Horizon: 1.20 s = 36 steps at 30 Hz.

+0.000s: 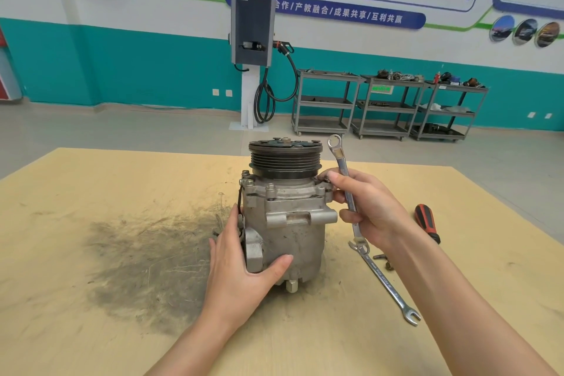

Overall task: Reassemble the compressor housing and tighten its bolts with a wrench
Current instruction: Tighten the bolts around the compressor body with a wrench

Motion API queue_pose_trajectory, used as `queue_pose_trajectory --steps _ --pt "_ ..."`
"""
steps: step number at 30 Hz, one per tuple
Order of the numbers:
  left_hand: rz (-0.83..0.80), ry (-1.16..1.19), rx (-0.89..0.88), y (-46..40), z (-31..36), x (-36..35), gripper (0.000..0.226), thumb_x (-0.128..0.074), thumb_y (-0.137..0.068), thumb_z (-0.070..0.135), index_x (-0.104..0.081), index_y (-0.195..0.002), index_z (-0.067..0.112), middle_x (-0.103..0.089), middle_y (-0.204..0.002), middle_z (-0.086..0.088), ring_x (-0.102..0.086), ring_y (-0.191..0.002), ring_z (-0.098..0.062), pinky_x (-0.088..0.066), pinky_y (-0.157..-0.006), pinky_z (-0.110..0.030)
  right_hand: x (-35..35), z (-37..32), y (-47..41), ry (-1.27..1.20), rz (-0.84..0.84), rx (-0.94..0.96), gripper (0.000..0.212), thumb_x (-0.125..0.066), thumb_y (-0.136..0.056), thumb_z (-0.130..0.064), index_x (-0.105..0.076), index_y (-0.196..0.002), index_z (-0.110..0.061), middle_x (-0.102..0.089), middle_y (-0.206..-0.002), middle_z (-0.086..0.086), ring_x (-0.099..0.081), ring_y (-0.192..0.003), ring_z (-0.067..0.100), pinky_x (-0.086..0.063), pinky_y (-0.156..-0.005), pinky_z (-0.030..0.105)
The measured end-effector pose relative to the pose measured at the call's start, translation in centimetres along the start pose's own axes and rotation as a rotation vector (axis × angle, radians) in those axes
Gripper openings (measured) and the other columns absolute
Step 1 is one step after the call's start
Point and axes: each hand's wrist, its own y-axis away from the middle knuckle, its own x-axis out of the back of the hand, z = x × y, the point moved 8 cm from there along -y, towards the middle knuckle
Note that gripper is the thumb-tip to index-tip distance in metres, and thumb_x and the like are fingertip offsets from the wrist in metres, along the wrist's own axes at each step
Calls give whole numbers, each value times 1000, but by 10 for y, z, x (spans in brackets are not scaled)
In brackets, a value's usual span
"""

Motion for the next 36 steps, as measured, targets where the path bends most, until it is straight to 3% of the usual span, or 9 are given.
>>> queue_pose_trajectory --steps 3,7,10,14,20,23,26,29,36 --pt "6 -5 2 0 1 0 122 -64 -54 75 -10 -155 33 -30 -155 15 -14 -147 -9 -14 -122 -50 -3 0 -1 2 20 4 6 -65 -89 -15 -62 -86 -12 -49 -69 -3 -36 -55 4 -20 -38 16" --pt "23 -3 4 1 1 1 118 -69 -58 67 -8 -154 37 -28 -153 20 -10 -145 0 -11 -123 -50 -3 -4 -2 -23 54 34 17 -69 -86 -13 -54 -78 -12 -52 -54 -9 -37 -52 5 -22 -37 16" --pt "15 -2 0 0 1 1 121 -64 -54 75 -8 -154 36 -31 -153 17 -15 -145 -3 -14 -122 -50 -3 -4 0 -31 2 17 7 -64 -90 -16 -60 -86 -11 -49 -68 -4 -37 -56 5 -18 -40 17" --pt "1 2 2 0 2 0 120 -61 -54 78 -6 -153 39 -25 -154 22 -9 -142 6 -10 -123 -50 -1 -4 1 23 -31 -1 12 -57 -94 -13 -66 -98 -7 -48 -79 1 -39 -60 6 -18 -41 18" --pt "3 -17 -2 1 3 1 121 -63 -55 75 -9 -156 33 -28 -156 17 -14 -146 -5 -14 -122 -51 -1 -1 -1 48 41 14 13 -69 -87 -16 -58 -83 -10 -46 -66 0 -37 -54 5 -23 -38 17" --pt "-2 -18 -4 1 3 1 121 -63 -56 75 -9 -156 33 -29 -156 16 -15 -146 -6 -15 -122 -51 -3 -2 1 38 14 15 12 -68 -87 -18 -59 -85 -11 -49 -63 -4 -37 -55 5 -20 -40 17" --pt "-1 -27 0 1 4 1 120 -64 -57 74 -11 -156 33 -30 -155 16 -17 -145 -6 -16 -121 -52 -4 -2 3 8 -36 -10 13 -60 -93 -20 -67 -97 -9 -53 -73 -3 -40 -59 5 -19 -41 18" --pt "-6 -33 5 1 4 0 120 -64 -56 74 -10 -156 32 -30 -156 15 -16 -146 -8 -16 -121 -51 -2 -2 4 41 -28 -15 12 -56 -95 -14 -67 -94 -10 -55 -78 1 -41 -59 5 -20 -40 18" --pt "-2 -36 7 1 3 1 121 -63 -57 75 -11 -156 31 -30 -155 15 -17 -146 -11 -16 -121 -52 -1 0 0 7 37 -19 8 -68 -87 -14 -60 -86 -11 -55 -71 0 -39 -54 4 -22 -38 16"
